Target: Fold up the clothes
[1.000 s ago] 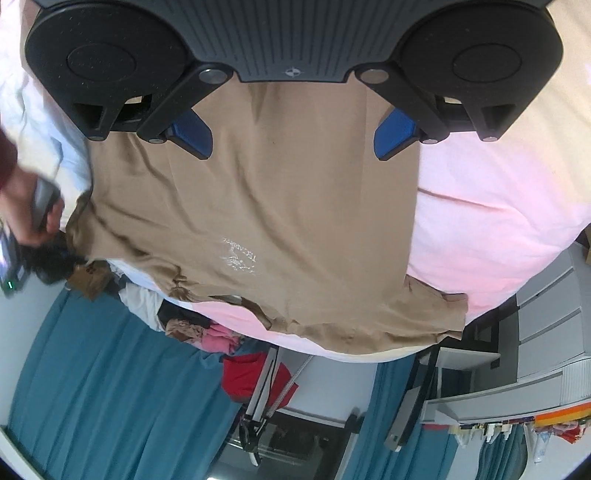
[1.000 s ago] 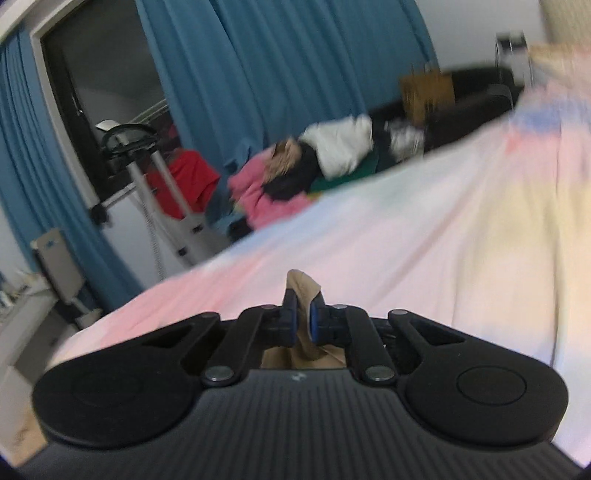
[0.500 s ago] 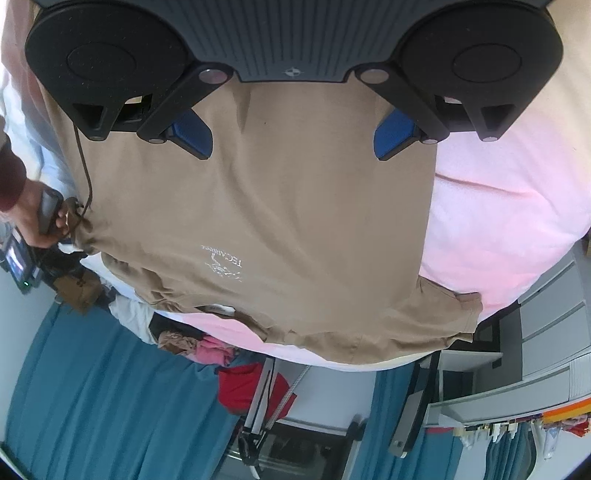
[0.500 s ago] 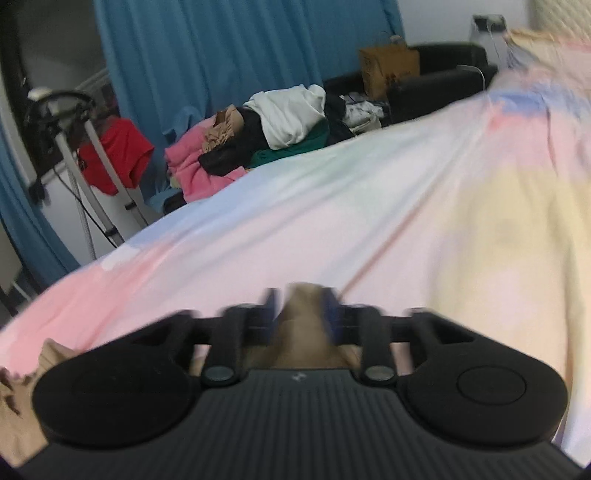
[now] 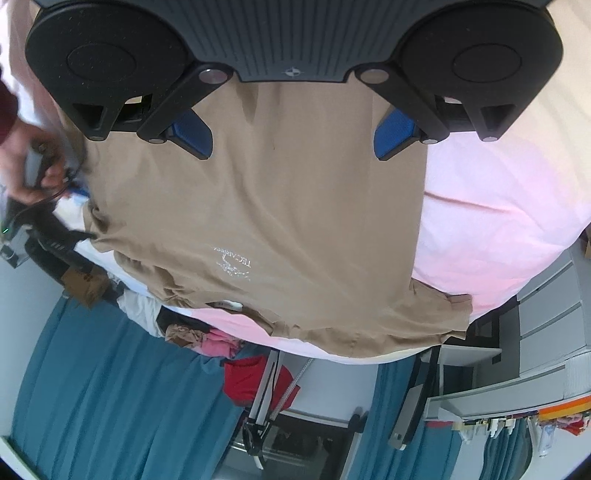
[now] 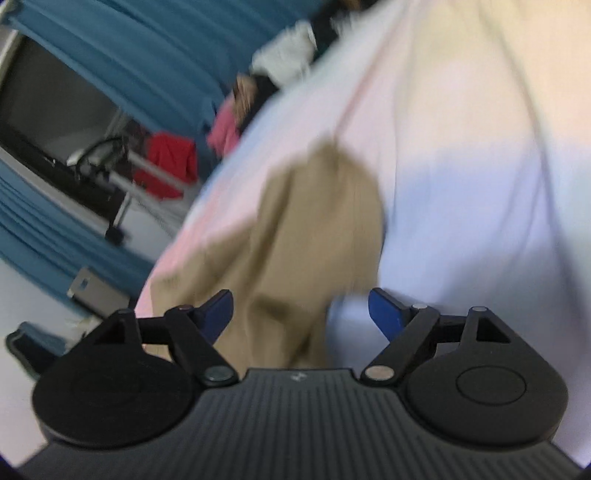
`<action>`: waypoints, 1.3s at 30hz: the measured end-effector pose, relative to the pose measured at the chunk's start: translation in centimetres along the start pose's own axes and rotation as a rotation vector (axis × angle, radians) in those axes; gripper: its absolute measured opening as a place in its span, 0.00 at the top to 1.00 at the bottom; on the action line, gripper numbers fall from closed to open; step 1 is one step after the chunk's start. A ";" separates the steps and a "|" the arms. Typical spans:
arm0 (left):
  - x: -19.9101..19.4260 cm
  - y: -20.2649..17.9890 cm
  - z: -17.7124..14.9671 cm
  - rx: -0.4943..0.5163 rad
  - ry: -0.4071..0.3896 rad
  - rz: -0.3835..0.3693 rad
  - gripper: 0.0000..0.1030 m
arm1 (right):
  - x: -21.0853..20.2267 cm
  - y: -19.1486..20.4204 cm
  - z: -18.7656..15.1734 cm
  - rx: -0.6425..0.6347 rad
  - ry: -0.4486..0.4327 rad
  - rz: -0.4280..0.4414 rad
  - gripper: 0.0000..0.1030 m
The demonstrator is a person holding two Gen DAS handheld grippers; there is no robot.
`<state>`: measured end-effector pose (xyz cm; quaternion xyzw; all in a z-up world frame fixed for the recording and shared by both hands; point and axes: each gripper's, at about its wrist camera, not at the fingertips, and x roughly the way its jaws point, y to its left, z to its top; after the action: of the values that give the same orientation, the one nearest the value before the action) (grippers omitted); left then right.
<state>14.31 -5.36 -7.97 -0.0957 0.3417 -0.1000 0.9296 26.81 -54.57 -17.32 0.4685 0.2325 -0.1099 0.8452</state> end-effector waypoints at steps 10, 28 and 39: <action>2.7 0.2 0.4 -0.005 0.034 -0.003 0.07 | 7.1 4.1 2.3 -0.141 -0.168 -0.010 0.19; 2.2 1.2 2.2 -0.010 -0.047 0.048 0.08 | 5.5 12.1 2.1 -0.584 -0.523 -0.354 0.89; -0.2 3.8 3.6 -0.008 -0.101 0.094 0.08 | 5.8 26.6 -12.6 -1.099 -0.467 -0.264 0.87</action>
<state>16.98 -1.27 -6.14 -0.0881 0.2988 -0.0500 0.9489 38.95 -29.52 -6.20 -0.1053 0.1199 -0.1776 0.9711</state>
